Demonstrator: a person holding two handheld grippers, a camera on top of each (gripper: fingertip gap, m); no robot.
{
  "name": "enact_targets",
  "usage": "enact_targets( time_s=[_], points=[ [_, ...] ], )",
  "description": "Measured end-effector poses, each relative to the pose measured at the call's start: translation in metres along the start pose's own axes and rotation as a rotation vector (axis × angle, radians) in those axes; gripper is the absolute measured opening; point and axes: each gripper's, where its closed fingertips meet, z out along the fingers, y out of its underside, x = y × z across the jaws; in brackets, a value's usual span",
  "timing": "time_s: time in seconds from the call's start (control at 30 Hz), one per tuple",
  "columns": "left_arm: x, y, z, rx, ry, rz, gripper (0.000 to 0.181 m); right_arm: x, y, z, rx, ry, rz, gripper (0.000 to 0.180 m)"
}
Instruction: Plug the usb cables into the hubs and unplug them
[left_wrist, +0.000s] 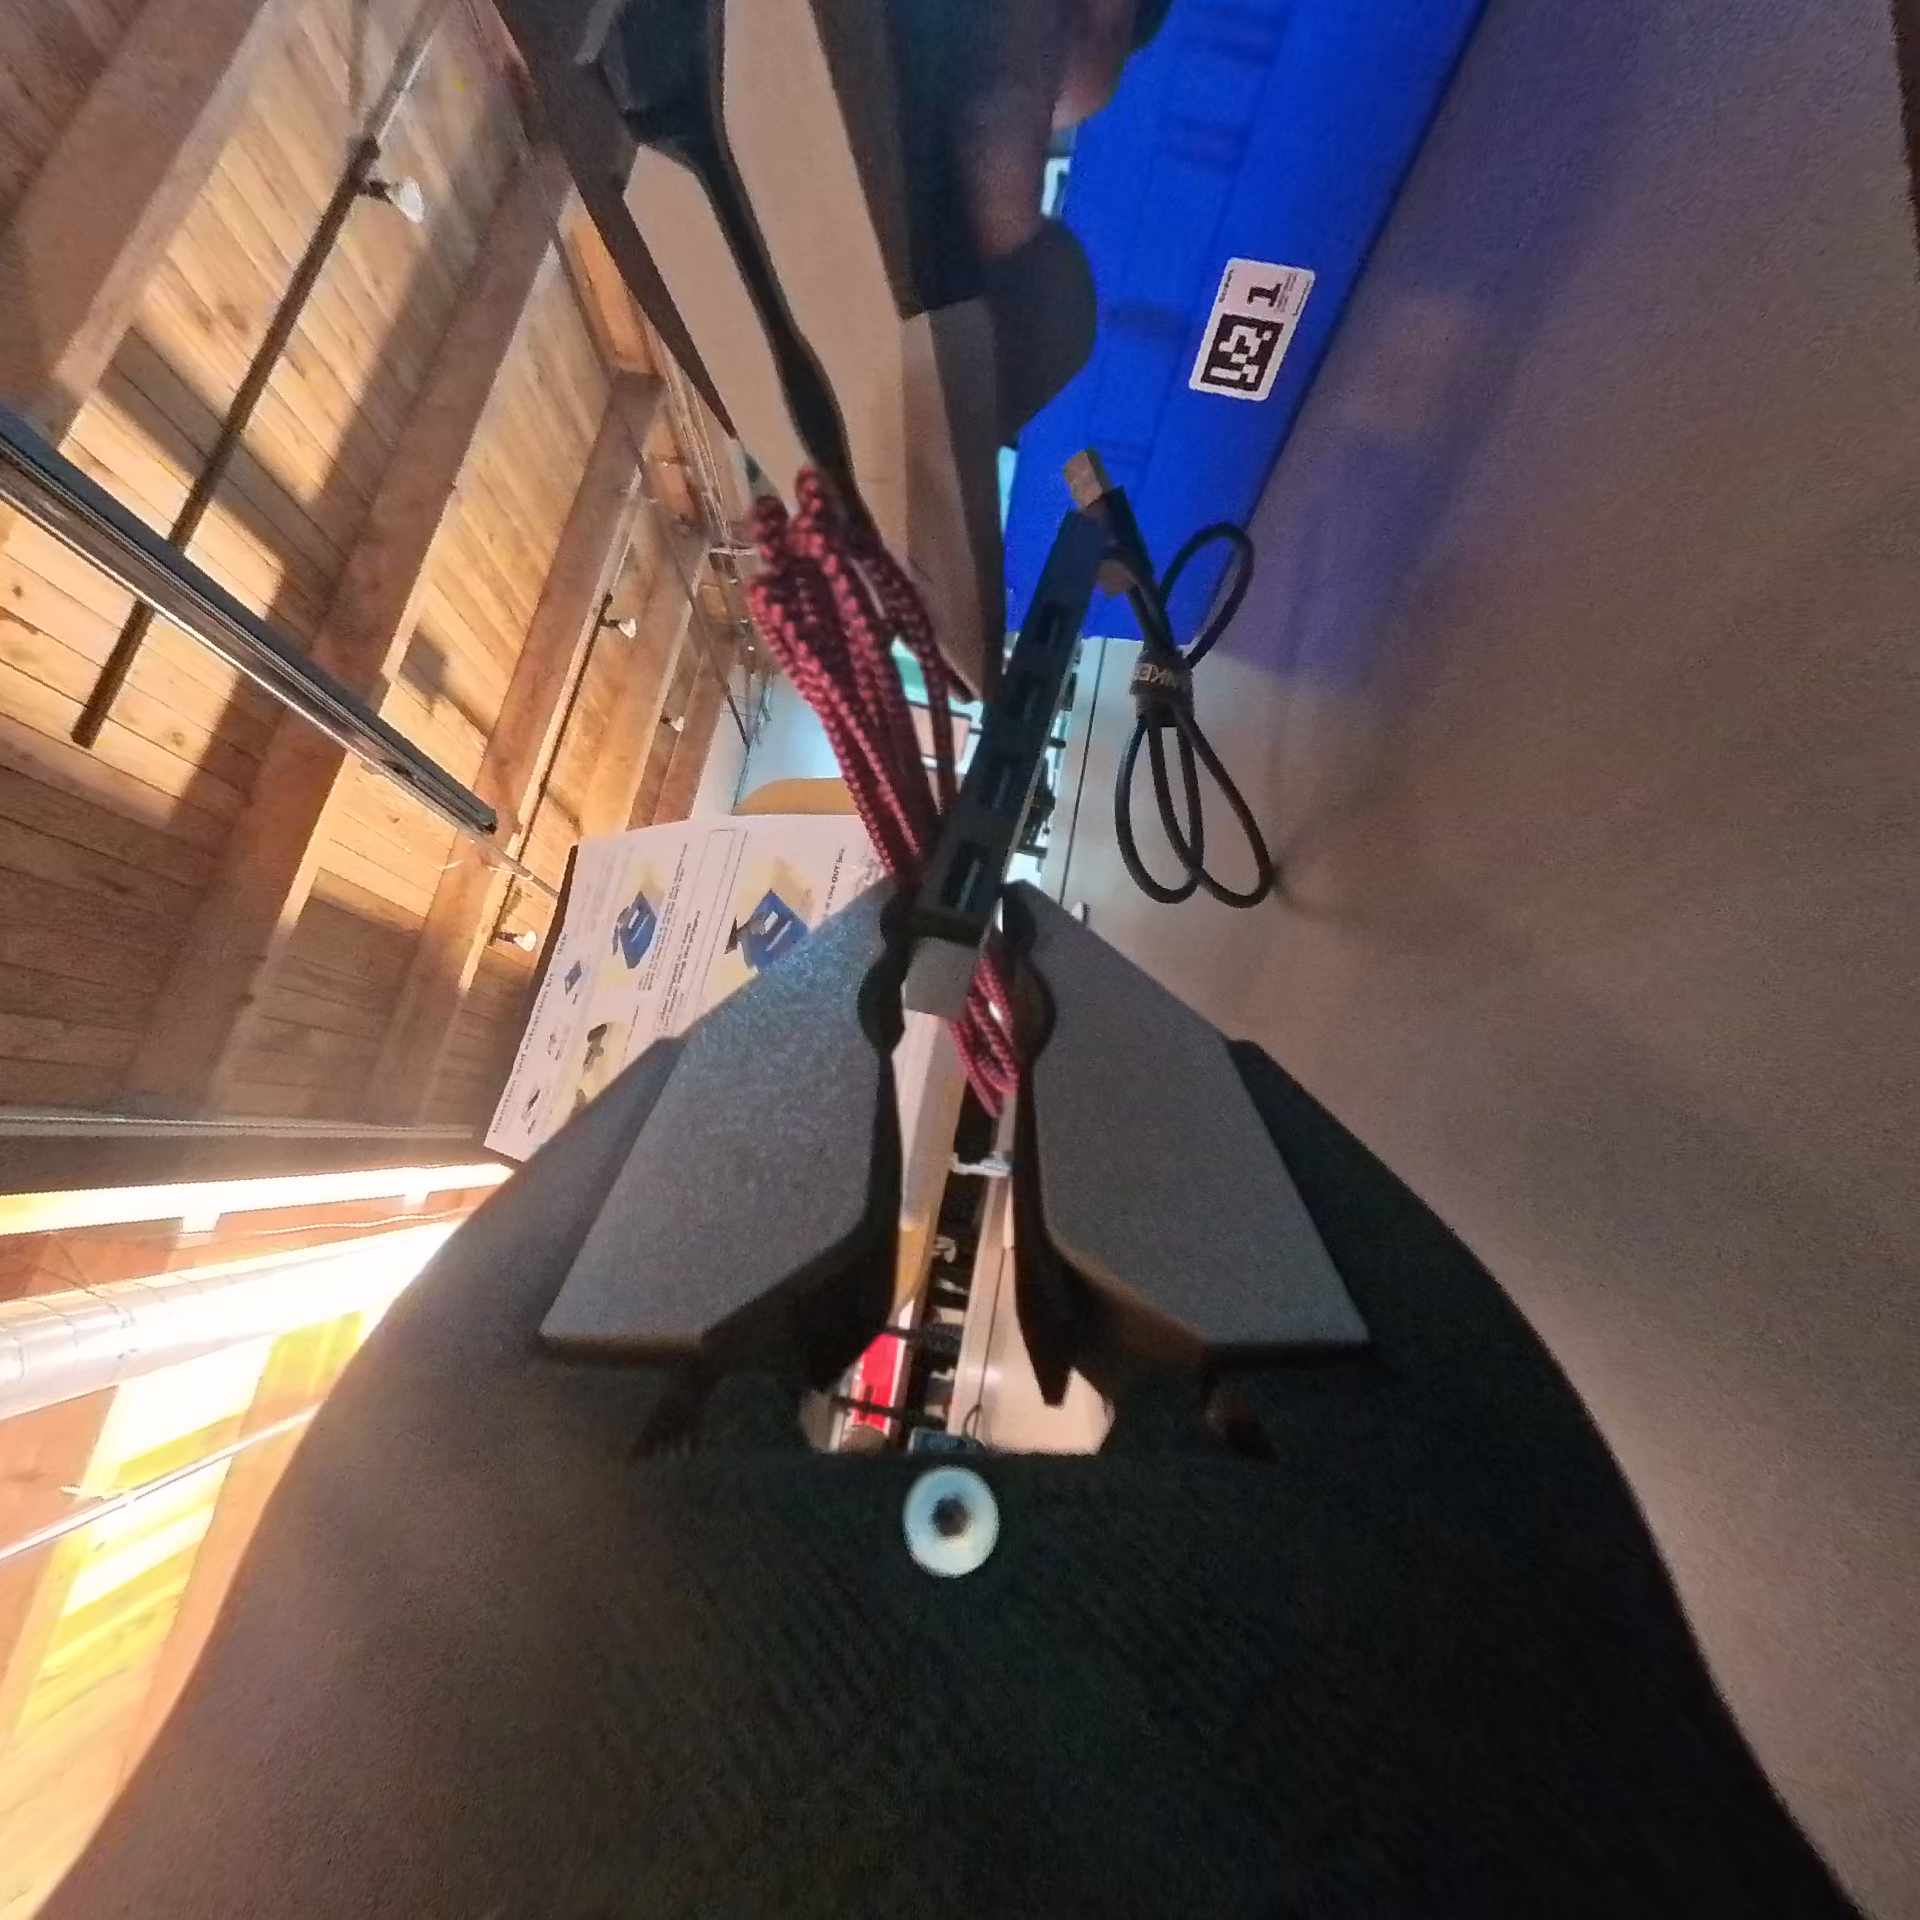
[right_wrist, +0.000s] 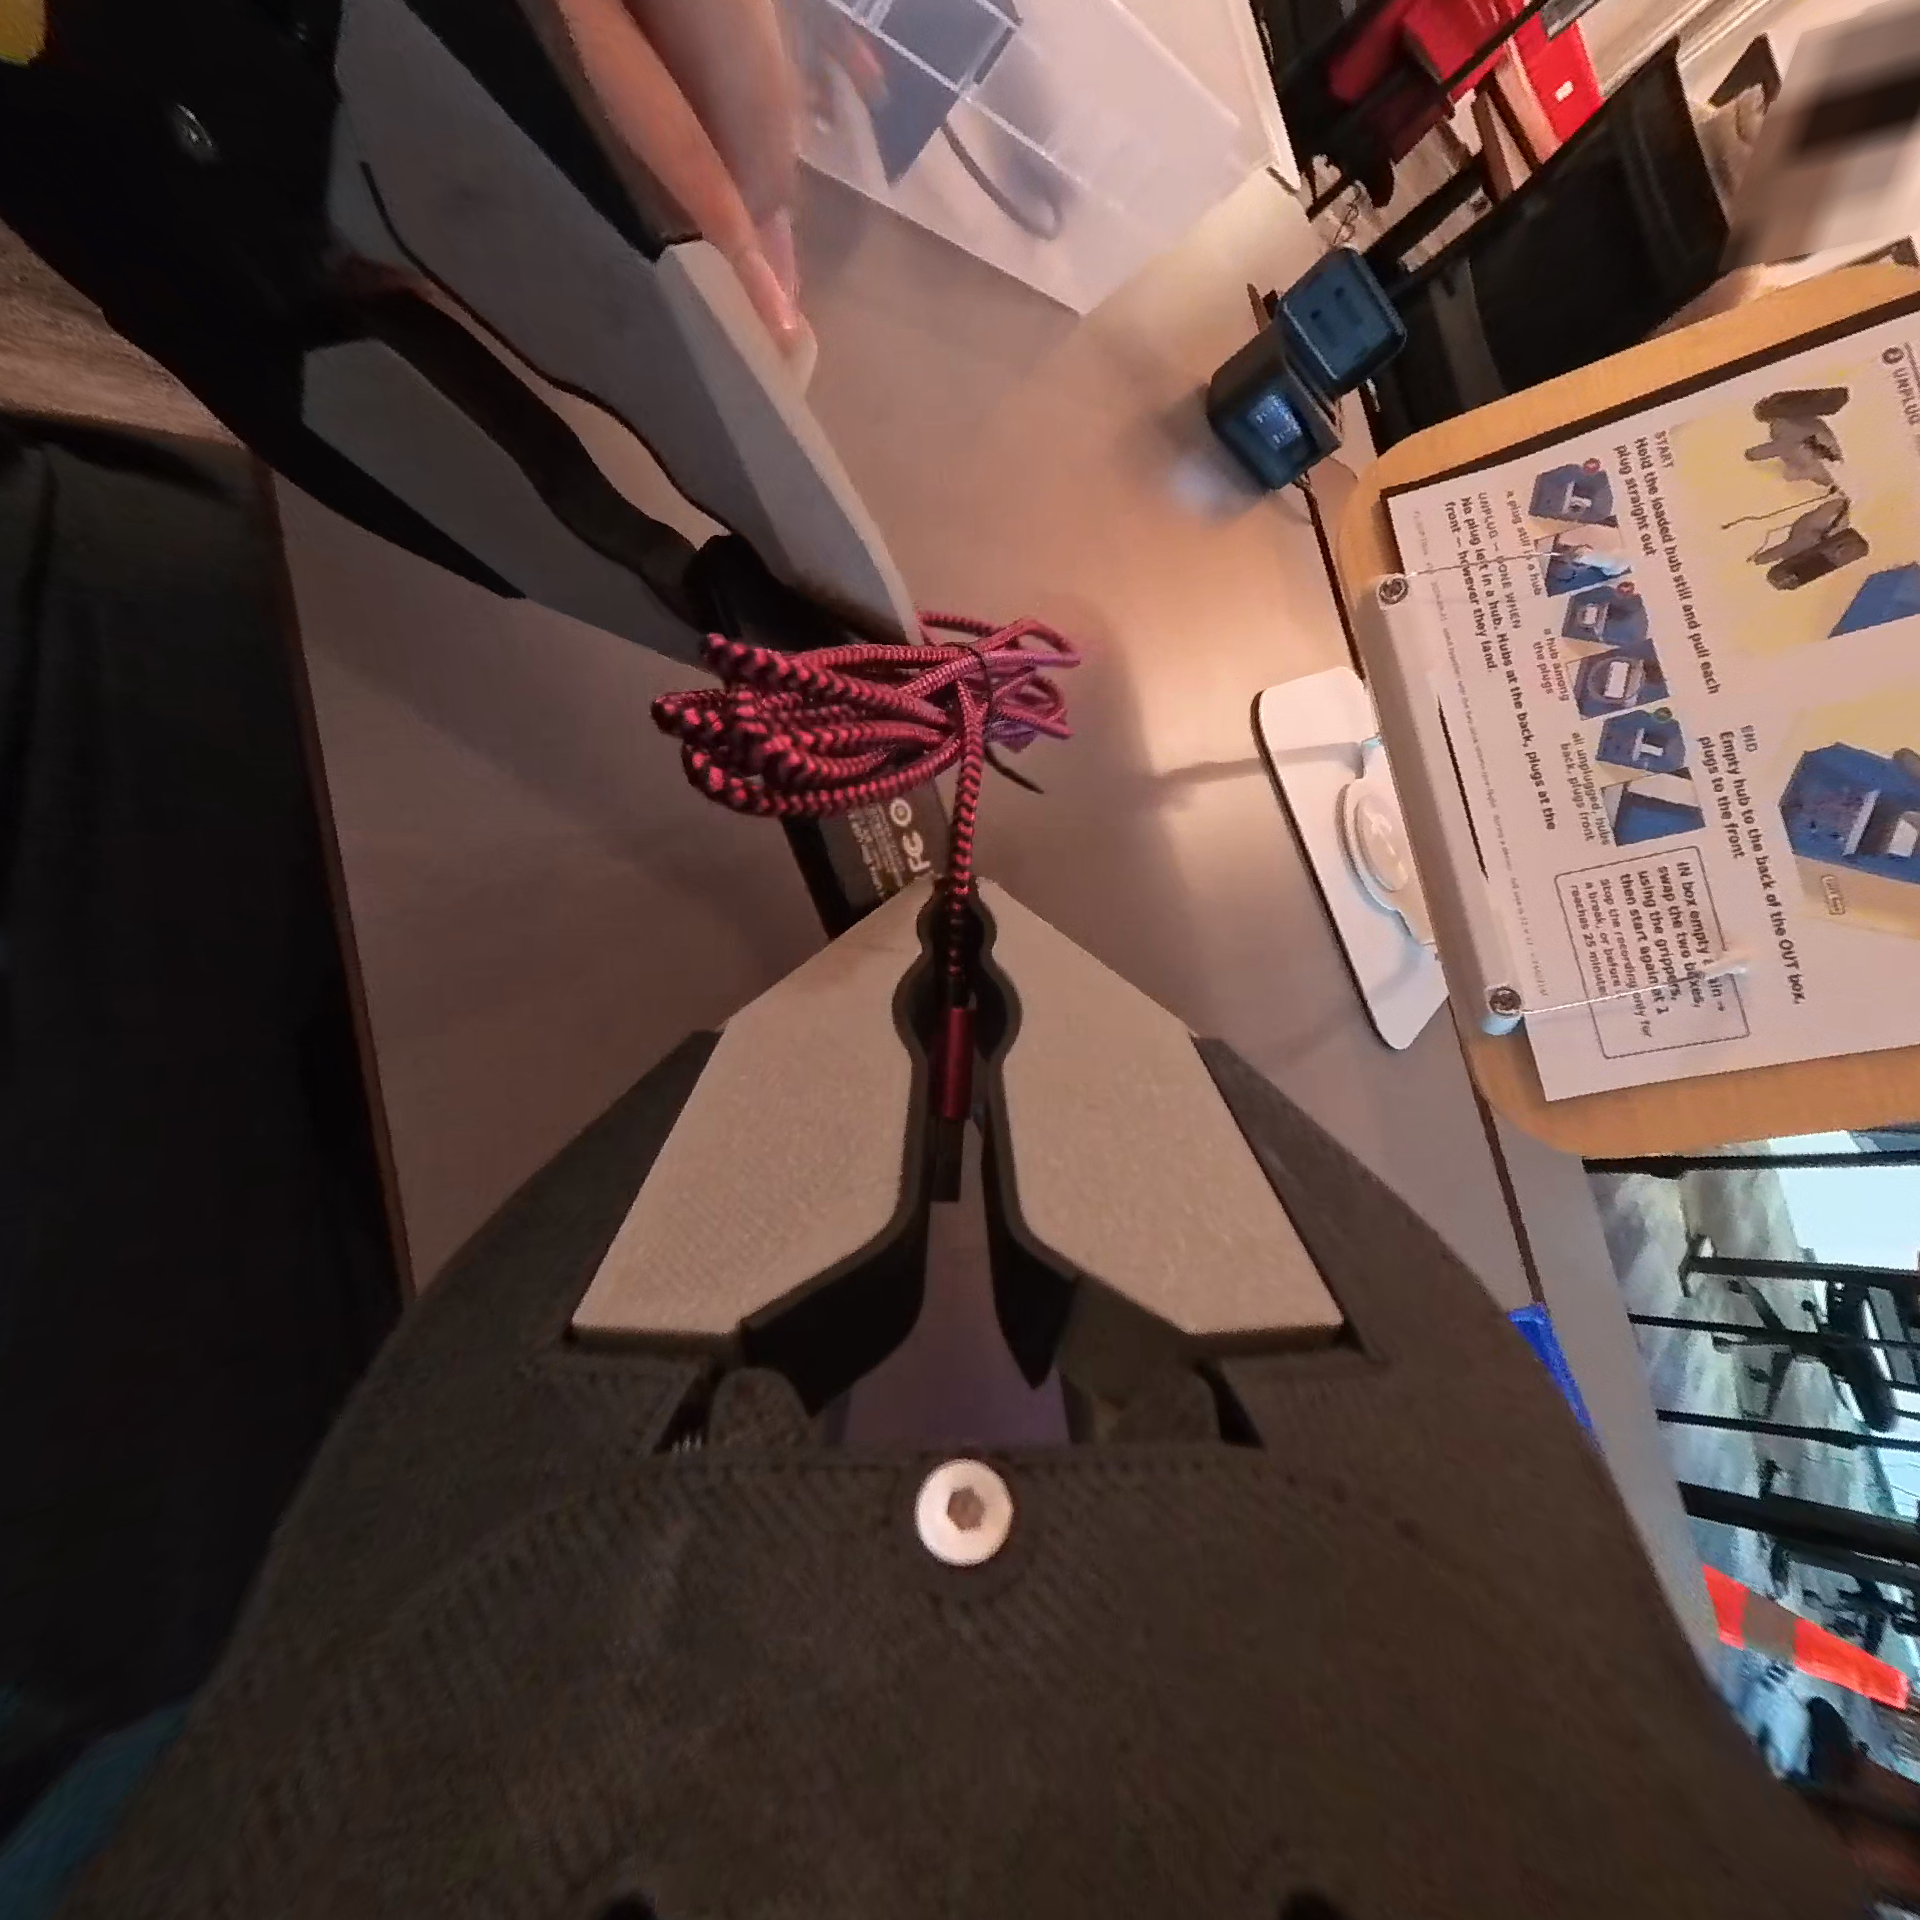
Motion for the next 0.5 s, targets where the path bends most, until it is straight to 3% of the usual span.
enact_targets(
  time_s=[0.17, 0.5],
  points=[
    [0.005, -0.012, -0.004, 0.068, 0.021, 0.059, 0.015, -0.001, 0.001, 0.003, -0.004, 0.001, -0.007, 0.000],
    [0.006, -0.014, -0.005, 0.091, 0.081, -0.067, 0.016, -0.006, -0.010, 0.000, 0.067, -0.007, -0.061, 0.000]
  ],
)
